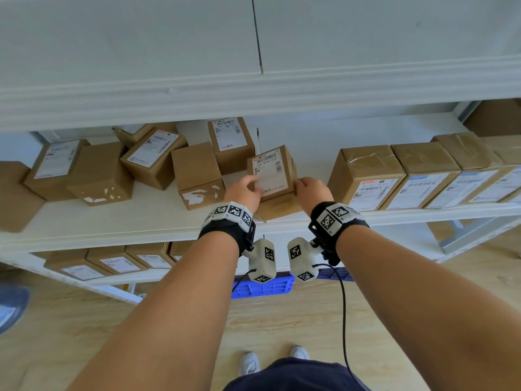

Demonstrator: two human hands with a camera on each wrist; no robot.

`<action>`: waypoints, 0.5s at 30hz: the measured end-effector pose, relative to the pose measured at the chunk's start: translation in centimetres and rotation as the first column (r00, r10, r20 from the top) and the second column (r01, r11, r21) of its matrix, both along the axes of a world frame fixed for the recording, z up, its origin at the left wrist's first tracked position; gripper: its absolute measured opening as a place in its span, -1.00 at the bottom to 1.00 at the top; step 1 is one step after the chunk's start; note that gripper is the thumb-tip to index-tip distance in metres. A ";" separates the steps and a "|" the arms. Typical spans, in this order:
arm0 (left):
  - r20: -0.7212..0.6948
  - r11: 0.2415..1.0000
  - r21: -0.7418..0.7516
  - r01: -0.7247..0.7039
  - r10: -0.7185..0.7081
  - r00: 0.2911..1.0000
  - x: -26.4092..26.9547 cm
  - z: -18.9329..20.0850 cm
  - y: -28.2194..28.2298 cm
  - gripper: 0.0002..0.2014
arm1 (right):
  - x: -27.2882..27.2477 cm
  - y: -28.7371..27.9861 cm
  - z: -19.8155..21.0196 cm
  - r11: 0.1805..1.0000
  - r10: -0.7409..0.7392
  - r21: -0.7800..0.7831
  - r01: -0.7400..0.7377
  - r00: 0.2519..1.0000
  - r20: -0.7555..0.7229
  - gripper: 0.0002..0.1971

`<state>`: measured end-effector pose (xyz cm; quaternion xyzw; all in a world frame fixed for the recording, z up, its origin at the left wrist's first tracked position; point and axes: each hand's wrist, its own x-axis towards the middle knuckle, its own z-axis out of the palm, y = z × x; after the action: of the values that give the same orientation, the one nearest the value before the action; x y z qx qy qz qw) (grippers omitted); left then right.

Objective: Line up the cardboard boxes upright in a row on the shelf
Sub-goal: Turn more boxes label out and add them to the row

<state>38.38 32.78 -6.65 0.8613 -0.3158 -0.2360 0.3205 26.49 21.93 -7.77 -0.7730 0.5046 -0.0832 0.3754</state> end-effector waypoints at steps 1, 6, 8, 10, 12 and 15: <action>0.006 1.000 0.001 0.006 -0.006 1.000 -0.2 0.0 -0.2 -0.63 | 0.0 -0.1 0.0 1.000 -0.014 0.005 0.014 1.000 -0.006 -0.67; -0.040 0.996 0.088 -0.013 0.017 0.999 -0.6 0.3 -0.8 -0.47 | -0.5 -0.2 -0.2 1.000 -0.026 0.013 0.027 0.998 -0.058 -0.57; -0.076 0.990 0.144 0.016 -0.005 0.997 -0.8 0.3 -1.2 -0.53 | -0.7 -0.3 -0.4 0.999 -0.007 0.036 0.010 0.995 -0.099 -0.59; -0.128 0.988 0.143 0.051 -0.032 0.991 -0.9 0.2 -1.6 -0.65 | -0.9 -0.5 -0.4 0.999 0.008 0.053 -0.002 0.994 -0.109 -0.59; -0.157 0.989 0.134 0.056 -0.034 0.987 -1.0 0.3 -1.8 -0.71 | -1.1 -0.6 -0.2 0.998 0.018 0.054 -0.013 0.994 -0.103 -0.60; -0.160 0.992 0.119 0.039 -0.020 0.987 -0.7 0.7 -1.6 -0.69 | -1.2 -0.5 0.3 1.000 0.030 -0.003 -0.031 0.994 -0.107 -0.68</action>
<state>37.70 31.13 -5.93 0.8529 -0.2870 -0.3272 0.2882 25.26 21.42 -7.49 -0.7848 0.5120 -0.0372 0.3473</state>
